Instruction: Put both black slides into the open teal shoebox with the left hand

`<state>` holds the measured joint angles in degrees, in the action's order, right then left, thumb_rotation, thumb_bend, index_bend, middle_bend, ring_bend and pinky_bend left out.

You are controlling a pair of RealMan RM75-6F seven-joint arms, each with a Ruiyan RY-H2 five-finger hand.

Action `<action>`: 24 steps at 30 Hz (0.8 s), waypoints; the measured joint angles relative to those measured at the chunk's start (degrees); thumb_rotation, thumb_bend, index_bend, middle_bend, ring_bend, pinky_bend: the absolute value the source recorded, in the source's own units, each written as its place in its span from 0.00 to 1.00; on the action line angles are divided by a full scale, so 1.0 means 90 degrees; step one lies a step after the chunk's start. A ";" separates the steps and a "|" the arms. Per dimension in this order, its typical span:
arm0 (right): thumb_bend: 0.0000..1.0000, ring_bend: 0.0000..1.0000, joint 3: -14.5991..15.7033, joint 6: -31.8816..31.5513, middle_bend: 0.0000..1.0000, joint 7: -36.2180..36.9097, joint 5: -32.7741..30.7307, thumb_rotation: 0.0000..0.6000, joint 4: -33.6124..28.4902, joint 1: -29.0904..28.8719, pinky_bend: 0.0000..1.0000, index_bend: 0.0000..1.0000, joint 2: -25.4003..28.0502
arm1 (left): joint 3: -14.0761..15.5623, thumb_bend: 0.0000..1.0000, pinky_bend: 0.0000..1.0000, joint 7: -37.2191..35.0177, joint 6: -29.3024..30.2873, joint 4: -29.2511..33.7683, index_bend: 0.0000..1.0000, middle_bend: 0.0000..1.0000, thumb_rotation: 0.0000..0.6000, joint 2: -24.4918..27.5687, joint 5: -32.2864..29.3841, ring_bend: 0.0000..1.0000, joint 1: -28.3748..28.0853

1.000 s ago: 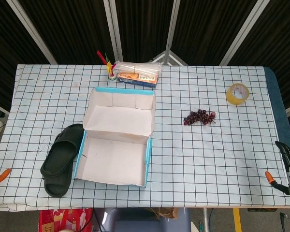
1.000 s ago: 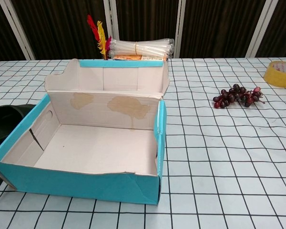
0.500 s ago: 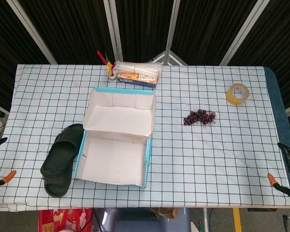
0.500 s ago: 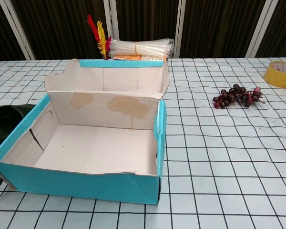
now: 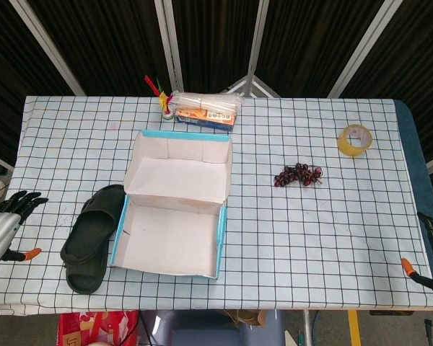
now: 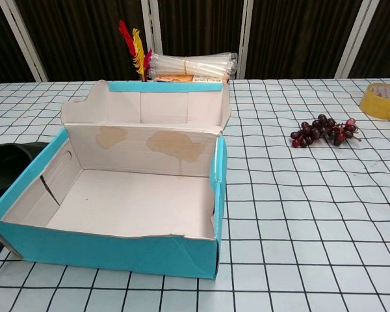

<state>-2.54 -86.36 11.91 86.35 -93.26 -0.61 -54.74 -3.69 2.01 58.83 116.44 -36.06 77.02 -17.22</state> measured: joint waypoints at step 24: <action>0.31 0.19 -0.0091 0.0146 0.15 0.0020 -0.0387 1.00 -0.0075 0.0034 0.13 0.04 0.0113 | 0.0211 0.26 0.15 0.2076 -0.3492 -0.0607 0.14 0.11 1.00 -0.0485 -0.3614 0.00 -0.3709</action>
<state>-3.36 -85.04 12.09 82.87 -93.93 -0.30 -53.72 -1.79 20.70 27.40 110.98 -40.43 44.50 -50.60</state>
